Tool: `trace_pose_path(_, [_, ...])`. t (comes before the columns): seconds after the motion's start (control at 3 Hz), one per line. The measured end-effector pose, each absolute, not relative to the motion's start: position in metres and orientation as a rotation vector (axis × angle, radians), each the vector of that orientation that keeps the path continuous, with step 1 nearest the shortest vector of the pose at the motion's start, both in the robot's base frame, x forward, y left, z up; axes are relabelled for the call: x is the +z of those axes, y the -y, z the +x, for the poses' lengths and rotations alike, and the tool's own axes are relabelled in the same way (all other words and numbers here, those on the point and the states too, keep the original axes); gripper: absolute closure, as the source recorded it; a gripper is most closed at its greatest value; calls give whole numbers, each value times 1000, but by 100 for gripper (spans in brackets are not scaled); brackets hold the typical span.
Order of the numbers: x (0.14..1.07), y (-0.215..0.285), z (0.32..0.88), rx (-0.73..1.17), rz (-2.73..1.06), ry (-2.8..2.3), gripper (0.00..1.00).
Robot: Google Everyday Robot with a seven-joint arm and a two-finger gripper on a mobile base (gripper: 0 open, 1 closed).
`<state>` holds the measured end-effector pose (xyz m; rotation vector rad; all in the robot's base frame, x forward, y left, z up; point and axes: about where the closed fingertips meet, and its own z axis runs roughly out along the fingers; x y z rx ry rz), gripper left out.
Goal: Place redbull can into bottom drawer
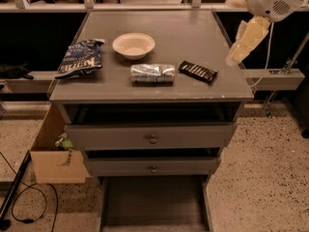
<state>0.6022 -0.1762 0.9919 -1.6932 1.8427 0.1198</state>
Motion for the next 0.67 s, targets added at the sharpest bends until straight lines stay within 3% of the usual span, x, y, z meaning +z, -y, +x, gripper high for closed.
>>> trace_pose_path(0.67, [941,105,619,278,-1610,-1801,0])
